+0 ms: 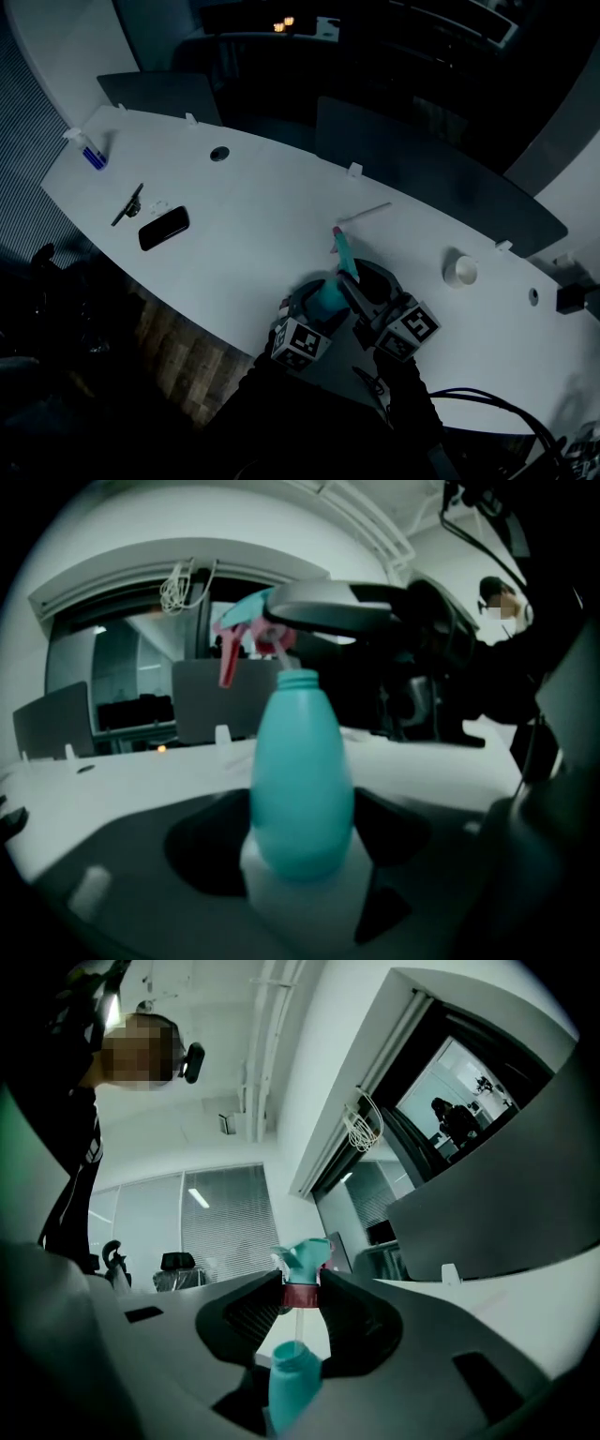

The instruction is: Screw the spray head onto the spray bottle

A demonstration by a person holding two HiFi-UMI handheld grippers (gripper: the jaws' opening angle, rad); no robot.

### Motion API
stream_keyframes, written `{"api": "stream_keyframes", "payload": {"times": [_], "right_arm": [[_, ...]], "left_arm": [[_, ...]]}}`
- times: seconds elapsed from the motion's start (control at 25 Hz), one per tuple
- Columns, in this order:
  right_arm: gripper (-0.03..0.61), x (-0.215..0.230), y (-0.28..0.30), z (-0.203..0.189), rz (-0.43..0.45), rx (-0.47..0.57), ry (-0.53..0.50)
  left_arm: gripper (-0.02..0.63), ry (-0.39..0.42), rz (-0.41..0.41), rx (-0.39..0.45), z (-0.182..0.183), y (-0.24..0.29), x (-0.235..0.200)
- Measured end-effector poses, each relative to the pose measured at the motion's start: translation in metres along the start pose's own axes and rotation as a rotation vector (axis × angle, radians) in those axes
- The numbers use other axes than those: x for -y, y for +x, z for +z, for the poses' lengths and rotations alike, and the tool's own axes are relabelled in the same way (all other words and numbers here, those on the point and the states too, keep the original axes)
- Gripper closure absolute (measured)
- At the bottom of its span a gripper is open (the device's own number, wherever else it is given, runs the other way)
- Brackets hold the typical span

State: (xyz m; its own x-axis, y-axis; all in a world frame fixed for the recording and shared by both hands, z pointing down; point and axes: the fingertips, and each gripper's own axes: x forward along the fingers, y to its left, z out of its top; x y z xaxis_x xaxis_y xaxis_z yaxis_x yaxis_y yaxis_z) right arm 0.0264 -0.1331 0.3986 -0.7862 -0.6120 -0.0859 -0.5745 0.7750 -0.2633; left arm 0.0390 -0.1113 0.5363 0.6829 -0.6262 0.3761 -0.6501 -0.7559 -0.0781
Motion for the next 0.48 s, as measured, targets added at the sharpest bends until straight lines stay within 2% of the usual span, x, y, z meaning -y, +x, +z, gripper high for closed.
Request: {"api": "stream_keyframes", "payload": {"times": [0.28, 0.48], "right_arm": [[0.449, -0.003, -0.01, -0.028, -0.024, -0.072, -0.044], [0.449, -0.005, -0.009, -0.031, -0.027, -0.096, -0.142]], "left_arm": [[0.262, -0.002, -0.003, -0.003, -0.001, 0.001, 0.001], [0.262, -0.006, 0.0, -0.003, -0.001, 0.004, 0.001]]}}
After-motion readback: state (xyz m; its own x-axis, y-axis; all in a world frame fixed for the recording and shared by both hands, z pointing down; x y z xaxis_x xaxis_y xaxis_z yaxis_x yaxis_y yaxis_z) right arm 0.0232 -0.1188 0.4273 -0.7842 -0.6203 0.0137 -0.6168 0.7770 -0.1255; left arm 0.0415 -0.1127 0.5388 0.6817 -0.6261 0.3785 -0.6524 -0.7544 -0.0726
